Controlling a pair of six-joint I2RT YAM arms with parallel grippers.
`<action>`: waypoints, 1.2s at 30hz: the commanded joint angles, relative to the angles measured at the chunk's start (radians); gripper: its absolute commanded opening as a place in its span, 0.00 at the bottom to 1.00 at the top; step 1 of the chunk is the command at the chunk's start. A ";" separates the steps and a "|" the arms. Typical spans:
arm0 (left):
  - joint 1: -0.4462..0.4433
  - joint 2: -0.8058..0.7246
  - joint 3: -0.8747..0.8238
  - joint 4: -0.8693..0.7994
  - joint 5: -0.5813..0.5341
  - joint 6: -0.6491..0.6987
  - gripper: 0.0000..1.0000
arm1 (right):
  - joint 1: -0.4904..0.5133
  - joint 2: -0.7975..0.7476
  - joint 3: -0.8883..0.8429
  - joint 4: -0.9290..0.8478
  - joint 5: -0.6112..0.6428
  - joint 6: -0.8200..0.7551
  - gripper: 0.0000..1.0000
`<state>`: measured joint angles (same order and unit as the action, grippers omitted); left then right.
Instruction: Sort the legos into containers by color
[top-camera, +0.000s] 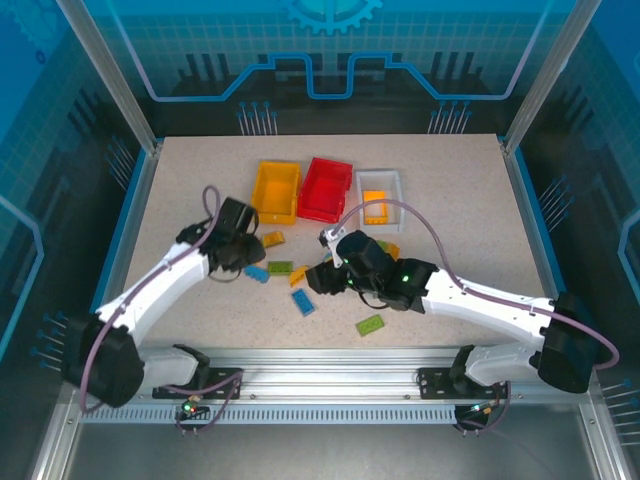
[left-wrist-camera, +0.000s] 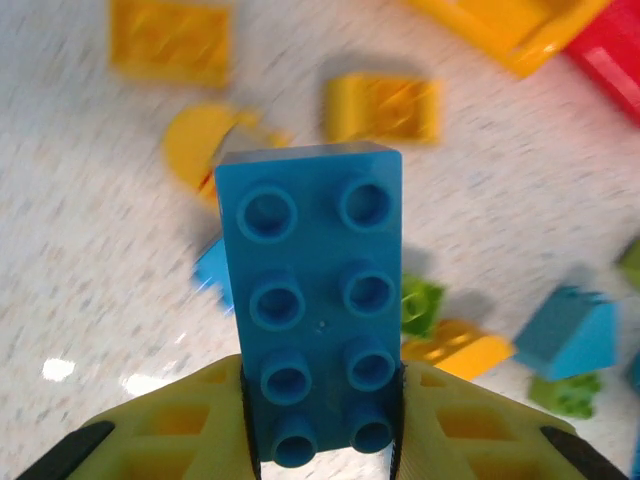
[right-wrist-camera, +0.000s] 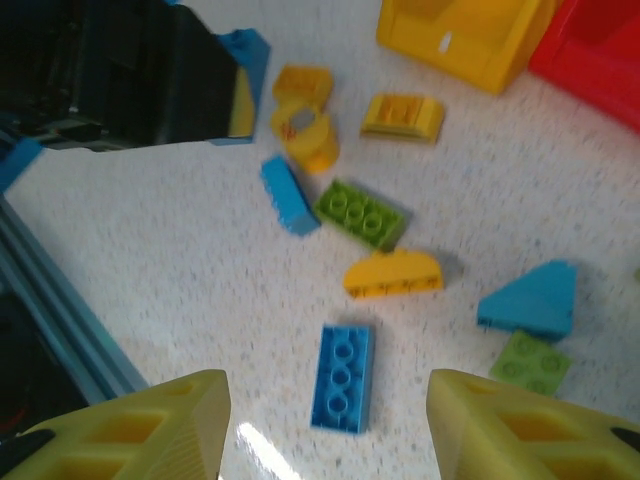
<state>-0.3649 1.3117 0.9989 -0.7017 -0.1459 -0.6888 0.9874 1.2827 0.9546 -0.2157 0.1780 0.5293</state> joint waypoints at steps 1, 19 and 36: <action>0.000 0.153 0.147 -0.032 -0.015 0.150 0.28 | -0.052 0.005 0.076 0.071 0.043 0.056 0.56; 0.096 0.803 0.813 -0.125 0.006 0.365 0.48 | -0.128 0.031 0.104 -0.039 0.056 0.121 0.57; -0.006 0.310 0.465 -0.042 0.082 0.207 0.58 | -0.147 0.041 0.022 -0.469 0.323 0.321 0.56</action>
<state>-0.3115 1.7618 1.5471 -0.7639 -0.1211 -0.4152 0.8543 1.3140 1.0203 -0.5186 0.4206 0.7734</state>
